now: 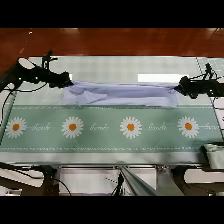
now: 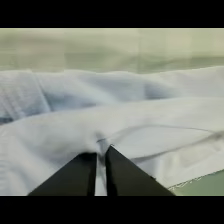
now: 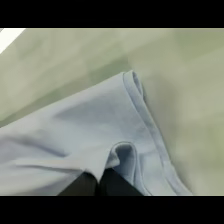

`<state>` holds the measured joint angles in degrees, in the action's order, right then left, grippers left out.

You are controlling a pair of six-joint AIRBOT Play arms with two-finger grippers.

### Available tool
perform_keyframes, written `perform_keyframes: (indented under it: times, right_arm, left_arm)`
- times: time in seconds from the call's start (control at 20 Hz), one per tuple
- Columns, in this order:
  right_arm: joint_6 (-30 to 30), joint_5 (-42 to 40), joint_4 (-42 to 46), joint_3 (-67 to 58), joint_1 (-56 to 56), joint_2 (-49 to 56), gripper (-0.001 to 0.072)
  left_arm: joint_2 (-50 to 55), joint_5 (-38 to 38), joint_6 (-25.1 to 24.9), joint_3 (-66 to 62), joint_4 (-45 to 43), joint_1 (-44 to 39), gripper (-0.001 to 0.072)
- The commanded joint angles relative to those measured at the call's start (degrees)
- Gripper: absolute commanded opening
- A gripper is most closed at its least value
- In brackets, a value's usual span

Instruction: Fold the shirts.

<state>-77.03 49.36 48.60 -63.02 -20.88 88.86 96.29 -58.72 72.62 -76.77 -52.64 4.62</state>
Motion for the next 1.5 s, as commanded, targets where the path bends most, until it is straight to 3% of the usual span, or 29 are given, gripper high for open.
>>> perform_keyframes:
  times: [0.0,0.05,0.1,0.2,0.25,0.3,0.4,0.6,0.75,0.95,1.0,1.1,1.15,1.25,1.3,1.35,1.45]
  right_arm:
    - [5.18,0.07,2.03,-0.28,-0.02,0.66,0.0213]
    - [7.30,0.90,2.91,-0.96,-0.02,0.13,0.0397]
    - [8.74,1.55,4.37,-1.86,-0.02,-0.50,0.0468]
    - [8.22,1.68,13.20,-3.89,-0.02,-2.05,0.0478]
    - [5.22,1.66,18.67,-4.63,-0.02,-2.75,0.0529]
    - [1.25,1.66,22.82,-4.83,-0.02,-3.10,0.0630]
    - [-2.08,3.54,24.50,-4.81,-0.52,-2.60,0.0628]
    - [0.63,6.82,5.33,-4.81,-3.80,2.32,0.0628]
    - [3.63,8.90,-3.37,-4.81,-2.97,6.58,0.0629]
    - [3.28,8.61,-4.11,-4.81,2.16,11.02,0.0621]
    - [3.10,8.00,-4.13,-4.83,3.43,11.72,0.0548]
    - [3.89,7.30,-4.52,-5.01,4.63,11.17,0.0022]
    - [4.68,7.23,-5.38,-5.07,4.61,9.86,0.0026]
    - [6.40,7.72,-5.44,-5.73,4.13,4.70,0.0026]
    - [6.38,8.09,-5.46,-5.84,4.15,1.81,0.0026]
    - [6.34,8.55,-4.96,-5.84,4.15,-1.88,0.0025]
    - [5.86,11.10,-4.28,-5.84,4.61,-8.68,0.0025]
  left_arm:
    - [1.03,-3.08,0.04,-0.24,0.00,2.08,0.0327]
    - [0.92,-4.98,0.04,-0.24,-0.02,3.23,0.0428]
    - [0.85,-7.32,0.04,-0.26,0.00,4.63,0.0470]
    - [0.79,-13.11,0.04,-0.24,0.00,7.43,0.0470]
    - [0.79,-15.74,0.04,-0.24,0.00,8.55,0.0470]
    - [0.74,-18.29,0.02,-0.24,0.00,9.44,0.0470]
    - [0.15,-20.46,-0.02,-0.24,0.00,10.16,0.0469]
    - [-2.38,-19.93,-0.66,-0.24,0.90,9.46,0.0469]
    - [-3.91,-19.74,-1.53,-0.24,2.10,8.98,0.0469]
    - [-4.70,-19.78,-1.68,-0.24,3.30,8.26,0.0469]
    - [-4.70,-19.78,-1.70,-0.24,3.91,8.20,0.0469]
    - [-4.81,-19.76,-1.77,-0.24,5.20,8.22,0.0466]
    - [-5.07,-19.74,-2.95,-0.26,5.70,8.22,0.0442]
    - [-6.43,-18.73,-4.55,-0.24,7.69,8.09,0.0292]
    - [-7.32,-17.66,-4.76,-0.24,9.03,7.87,0.0191]
    - [-8.20,-16.92,-6.25,-0.24,11.39,7.34,0.0026]
    - [-9.53,-15.37,-7.96,-0.24,17.62,5.05,0.0031]
